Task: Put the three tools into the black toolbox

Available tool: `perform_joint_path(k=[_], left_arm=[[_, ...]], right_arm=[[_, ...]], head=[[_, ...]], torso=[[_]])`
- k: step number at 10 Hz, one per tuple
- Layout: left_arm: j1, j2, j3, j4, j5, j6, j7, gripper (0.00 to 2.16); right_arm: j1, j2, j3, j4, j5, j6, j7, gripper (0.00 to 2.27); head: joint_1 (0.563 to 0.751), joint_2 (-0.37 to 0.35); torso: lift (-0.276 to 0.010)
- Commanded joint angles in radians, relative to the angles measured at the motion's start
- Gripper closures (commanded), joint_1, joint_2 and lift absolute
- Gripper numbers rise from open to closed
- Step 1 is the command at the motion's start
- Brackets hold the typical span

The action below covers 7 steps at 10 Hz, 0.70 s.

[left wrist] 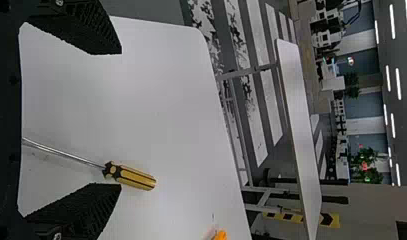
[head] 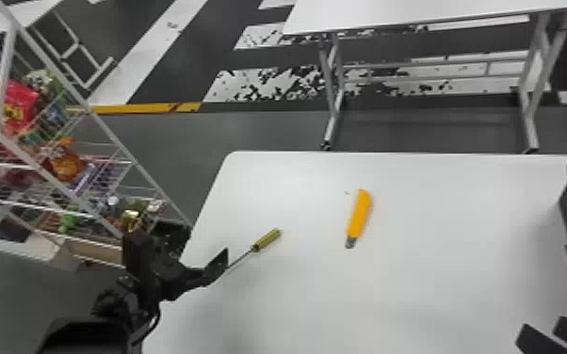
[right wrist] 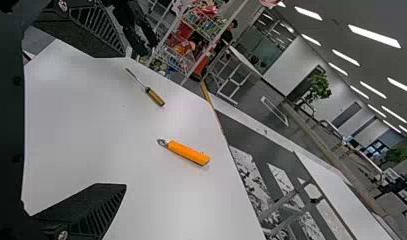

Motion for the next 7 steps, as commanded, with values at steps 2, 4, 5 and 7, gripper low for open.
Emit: perform_joint_path(k=[2, 4, 5, 7], left_arm=[[-0.062, 0.019, -0.057, 0.056, -0.010, 0.017, -0.025, 0.07], [-0.090, 0.019, -0.100, 0.079, -0.033, 0.057, -0.037, 0.07], [-0.094, 0.019, -0.108, 0.085, -0.046, 0.057, -0.031, 0.08], [-0.105, 0.029, -0.112, 0.105, -0.069, 0.066, -0.025, 0.08]], right_arm=[[0.006, 0.002, 0.004, -0.006, 0.000, 0.006, 0.006, 0.07], [0.012, 0.002, 0.003, -0.016, 0.000, 0.006, 0.006, 0.07], [0.016, 0.002, 0.000, -0.022, 0.000, 0.006, 0.006, 0.07], [0.021, 0.001, -0.005, -0.034, -0.002, 0.006, 0.006, 0.07]], head=[[0.695, 0.350], [0.695, 0.350], [0.695, 0.350], [0.695, 0.350]], torso=[[-0.051], [-0.051], [-0.051], [-0.051]])
